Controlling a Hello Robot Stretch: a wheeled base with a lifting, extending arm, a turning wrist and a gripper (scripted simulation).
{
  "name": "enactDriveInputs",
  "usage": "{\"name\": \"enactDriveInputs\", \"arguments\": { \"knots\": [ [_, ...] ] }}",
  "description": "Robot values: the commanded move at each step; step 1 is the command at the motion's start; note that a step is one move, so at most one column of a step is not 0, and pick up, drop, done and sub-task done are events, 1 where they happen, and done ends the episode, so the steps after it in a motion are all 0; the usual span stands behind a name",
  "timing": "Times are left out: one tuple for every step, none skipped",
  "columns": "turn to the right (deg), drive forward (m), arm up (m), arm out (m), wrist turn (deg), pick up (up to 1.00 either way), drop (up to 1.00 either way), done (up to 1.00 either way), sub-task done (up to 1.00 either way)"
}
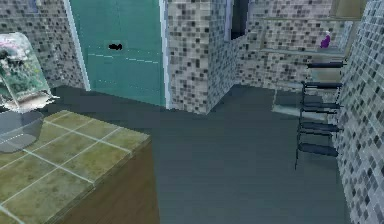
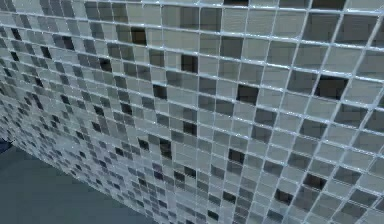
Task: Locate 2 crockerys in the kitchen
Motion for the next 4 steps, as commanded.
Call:
{"name": "enactDriveInputs", "arguments": {
  "knots": [
    [18.0,0.0,0.0,0.0,0.0,0.0,0.0,0.0,0.0],
    [0.0,0.85,0.0,0.0,0.0,0.0,0.0,0.0,0.0],
    [-30.0,0.0,0.0,0.0,0.0,0.0,0.0,0.0,0.0],
    [0.0,0.35,0.0,0.0,0.0,0.0,0.0,0.0,0.0]
  ]
}}
